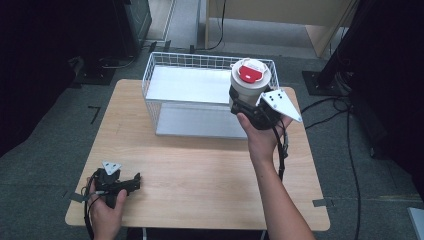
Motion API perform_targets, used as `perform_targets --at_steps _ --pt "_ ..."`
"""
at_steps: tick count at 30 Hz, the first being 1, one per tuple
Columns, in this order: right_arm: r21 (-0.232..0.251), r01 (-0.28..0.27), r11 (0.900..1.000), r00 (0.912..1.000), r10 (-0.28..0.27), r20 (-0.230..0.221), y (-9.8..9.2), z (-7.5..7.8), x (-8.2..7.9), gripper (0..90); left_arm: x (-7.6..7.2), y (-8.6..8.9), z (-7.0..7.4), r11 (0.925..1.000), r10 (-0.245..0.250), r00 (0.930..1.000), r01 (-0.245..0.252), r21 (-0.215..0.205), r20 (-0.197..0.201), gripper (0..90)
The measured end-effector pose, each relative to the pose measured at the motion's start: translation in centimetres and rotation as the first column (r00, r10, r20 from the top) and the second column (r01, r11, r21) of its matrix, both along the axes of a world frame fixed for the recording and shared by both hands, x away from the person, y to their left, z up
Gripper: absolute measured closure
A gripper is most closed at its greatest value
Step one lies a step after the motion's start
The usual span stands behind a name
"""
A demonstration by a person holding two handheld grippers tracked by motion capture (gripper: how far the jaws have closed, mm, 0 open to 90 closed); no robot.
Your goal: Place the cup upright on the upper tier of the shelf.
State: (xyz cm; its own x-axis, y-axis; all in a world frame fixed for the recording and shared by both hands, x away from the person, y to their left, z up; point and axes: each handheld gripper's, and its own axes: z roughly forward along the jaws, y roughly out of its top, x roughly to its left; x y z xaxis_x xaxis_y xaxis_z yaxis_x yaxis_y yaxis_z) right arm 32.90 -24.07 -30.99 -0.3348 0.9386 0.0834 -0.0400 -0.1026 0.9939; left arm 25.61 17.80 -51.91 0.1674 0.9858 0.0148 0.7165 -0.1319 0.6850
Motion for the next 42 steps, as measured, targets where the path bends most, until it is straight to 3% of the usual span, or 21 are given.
perform_targets --at_steps 6,24,42 --pt "0.035 -0.012 0.999 0.9999 0.012 -0.012 1.0 0.4 1.9 11.4 0.0 0.0 0.0 1.0 0.0 1.0 0.0 0.0 0.0 0.0" --pt "0.015 0.001 1.0 0.9974 0.001 -0.072 3.9 0.1 7.9 11.3 0.0 0.0 0.0 1.0 0.0 1.0 0.0 0.0 0.0 0.0" --pt "0.021 0.022 1.0 0.9945 -0.02 -0.102 3.5 -1.1 9.4 11.1 0.0 0.0 0.0 1.0 0.0 1.0 0.0 -0.001 -0.002 0.0"
